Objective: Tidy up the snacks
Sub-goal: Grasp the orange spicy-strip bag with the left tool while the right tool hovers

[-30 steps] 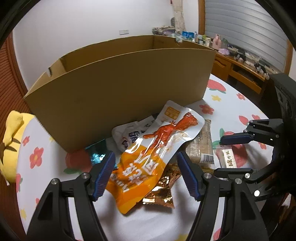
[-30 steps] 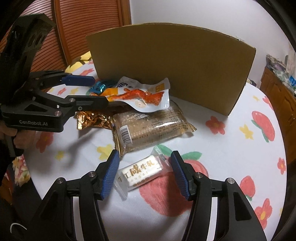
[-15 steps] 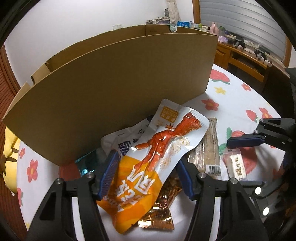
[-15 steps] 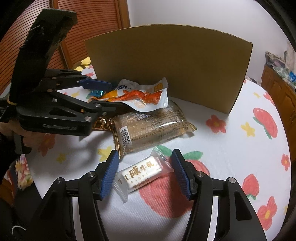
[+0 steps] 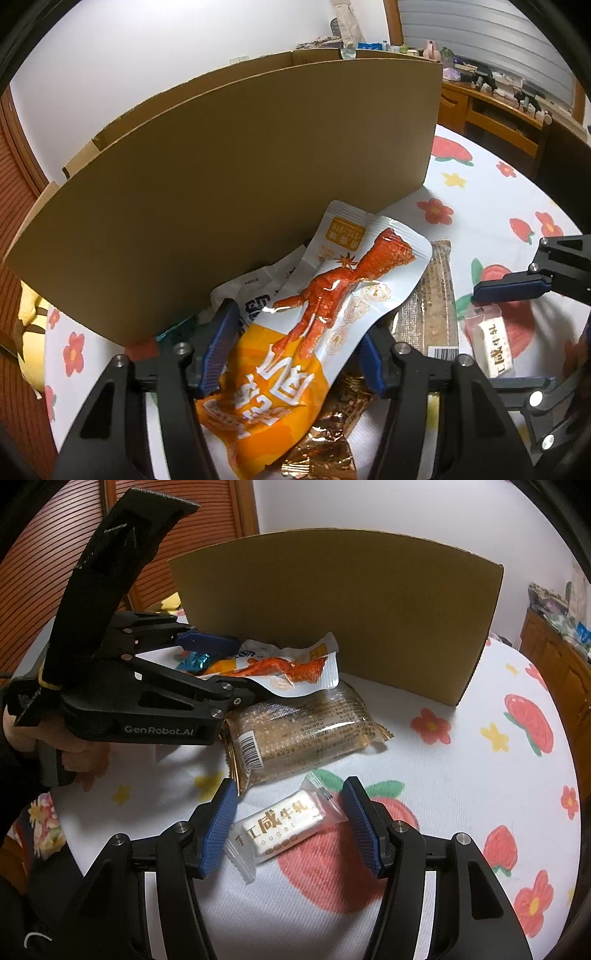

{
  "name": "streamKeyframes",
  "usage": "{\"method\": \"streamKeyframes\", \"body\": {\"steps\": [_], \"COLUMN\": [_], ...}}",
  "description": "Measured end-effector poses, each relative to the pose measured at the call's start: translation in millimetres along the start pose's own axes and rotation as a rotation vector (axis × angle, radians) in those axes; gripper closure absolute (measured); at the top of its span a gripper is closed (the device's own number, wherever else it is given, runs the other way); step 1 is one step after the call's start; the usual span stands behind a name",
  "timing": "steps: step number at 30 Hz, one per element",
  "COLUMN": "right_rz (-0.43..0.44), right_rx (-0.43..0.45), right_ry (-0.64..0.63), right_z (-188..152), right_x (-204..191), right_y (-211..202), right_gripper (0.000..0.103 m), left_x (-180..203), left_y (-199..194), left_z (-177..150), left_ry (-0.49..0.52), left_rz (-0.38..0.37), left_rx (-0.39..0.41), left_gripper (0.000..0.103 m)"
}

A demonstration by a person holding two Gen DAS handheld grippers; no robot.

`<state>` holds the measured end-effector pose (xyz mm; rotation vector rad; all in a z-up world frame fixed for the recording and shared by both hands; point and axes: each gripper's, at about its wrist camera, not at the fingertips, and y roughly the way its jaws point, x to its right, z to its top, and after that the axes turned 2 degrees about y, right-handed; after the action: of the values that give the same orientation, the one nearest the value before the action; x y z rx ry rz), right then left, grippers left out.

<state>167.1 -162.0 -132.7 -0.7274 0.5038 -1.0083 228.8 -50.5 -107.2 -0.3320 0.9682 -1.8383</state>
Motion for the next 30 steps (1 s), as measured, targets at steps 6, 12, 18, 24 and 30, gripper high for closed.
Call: {"method": "streamKeyframes", "body": {"steps": [6,12,18,24,30], "right_rz": [0.003,0.004,0.003,-0.001,-0.002], "right_rx": [0.001,0.001,0.001,0.0,-0.001], "right_ry": [0.003,0.004,0.003,0.0,-0.001], "right_z": [-1,-1,0,1,1], "right_x": [0,0,0,-1,-2], "right_y": [-1,-1,-2,-1,-1], "right_gripper": [0.042,0.043,0.043,0.043,0.042], "left_x": [-1,-1,-6,-12,-19], "left_y": [-10,-26,-44,-54,-71], "left_z": [-3,-10,-16,-20,-24], "left_ry": [-0.013,-0.038,-0.077,-0.1,-0.146], "left_rz": [-0.022,-0.045,-0.061,-0.056,-0.075], "left_rx": [0.005,0.02,0.046,0.067,0.112], "left_gripper": [0.06,0.066,0.083,0.084,0.085]}}
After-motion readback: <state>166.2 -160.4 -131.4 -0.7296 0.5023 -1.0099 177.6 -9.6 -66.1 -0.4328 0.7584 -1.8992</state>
